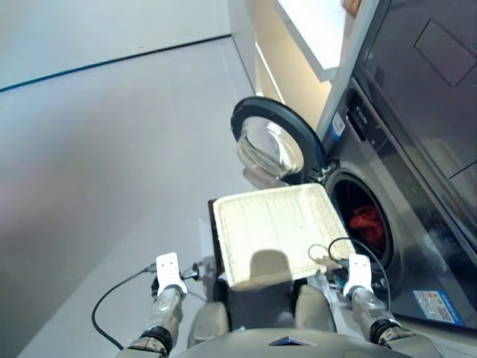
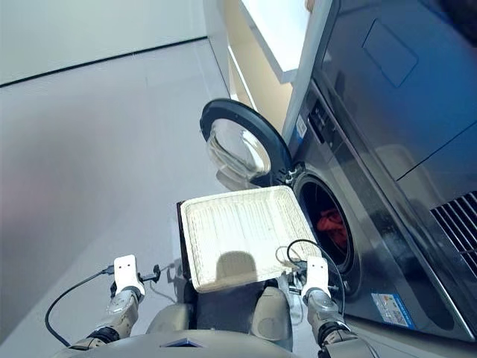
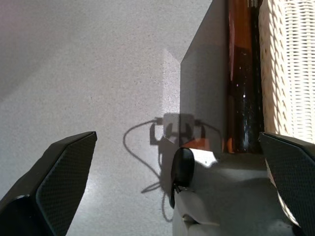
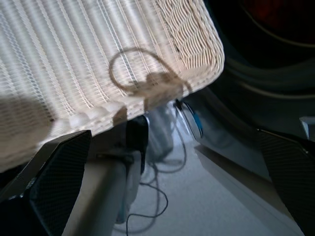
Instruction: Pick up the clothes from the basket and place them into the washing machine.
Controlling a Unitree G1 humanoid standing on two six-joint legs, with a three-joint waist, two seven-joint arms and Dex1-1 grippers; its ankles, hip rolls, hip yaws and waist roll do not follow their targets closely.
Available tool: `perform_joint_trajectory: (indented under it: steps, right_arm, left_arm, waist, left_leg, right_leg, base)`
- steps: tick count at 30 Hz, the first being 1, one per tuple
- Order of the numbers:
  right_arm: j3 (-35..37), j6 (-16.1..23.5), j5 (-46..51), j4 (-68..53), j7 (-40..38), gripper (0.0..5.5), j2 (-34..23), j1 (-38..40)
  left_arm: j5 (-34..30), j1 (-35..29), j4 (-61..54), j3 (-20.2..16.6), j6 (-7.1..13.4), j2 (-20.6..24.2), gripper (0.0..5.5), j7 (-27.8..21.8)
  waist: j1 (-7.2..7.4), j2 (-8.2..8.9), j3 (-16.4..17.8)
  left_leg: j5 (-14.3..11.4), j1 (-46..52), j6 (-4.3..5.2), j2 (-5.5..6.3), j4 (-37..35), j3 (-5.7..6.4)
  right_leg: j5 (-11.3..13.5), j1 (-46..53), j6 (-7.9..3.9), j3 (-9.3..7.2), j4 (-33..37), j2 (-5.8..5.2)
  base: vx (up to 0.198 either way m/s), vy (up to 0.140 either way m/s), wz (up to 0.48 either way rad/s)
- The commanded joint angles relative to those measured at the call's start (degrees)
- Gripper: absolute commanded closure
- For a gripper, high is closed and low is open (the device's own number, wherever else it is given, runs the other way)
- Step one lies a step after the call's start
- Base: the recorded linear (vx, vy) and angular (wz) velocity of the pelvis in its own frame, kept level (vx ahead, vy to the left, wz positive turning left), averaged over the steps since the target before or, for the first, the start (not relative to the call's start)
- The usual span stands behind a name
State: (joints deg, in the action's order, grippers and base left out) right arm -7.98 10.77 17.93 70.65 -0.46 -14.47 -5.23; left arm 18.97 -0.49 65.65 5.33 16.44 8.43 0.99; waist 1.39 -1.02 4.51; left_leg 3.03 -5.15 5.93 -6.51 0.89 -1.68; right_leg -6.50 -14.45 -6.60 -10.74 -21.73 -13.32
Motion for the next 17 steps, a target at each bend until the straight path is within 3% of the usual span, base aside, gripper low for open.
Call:
perform_joint_trajectory:
  steps: [1,17]
  right_arm:
    - [0.5,0.0,-3.3,0.5,0.0,0.00,1.2,-1.8]
    - [0.4,-0.5,-3.2,0.9,-0.2,0.00,2.5,-1.1]
  left_arm:
    - [-2.6,-1.8,-0.7,-1.2,0.5,1.3,0.00,-0.7]
    - [-1.9,-0.7,-1.5,-0.9,-0.4,0.1,0.00,-0.5]
  waist:
    - [0.01,1.90,2.1]
    - [0.18,1.83,-0.2]
  left_leg:
    - [-5.2,4.4,1.09,0.06,4.2,-1.81]
    - [-6.0,7.9,0.31,0.00,4.1,-1.97]
  right_leg:
    - [11.1,6.4,-4.27,-1.55,13.1,-0.75]
    - [9.6,10.4,-3.89,-1.89,12.7,-0.31]
  base:
    - [0.055,0.003,0.036]
    - [0.000,0.000,0.000]
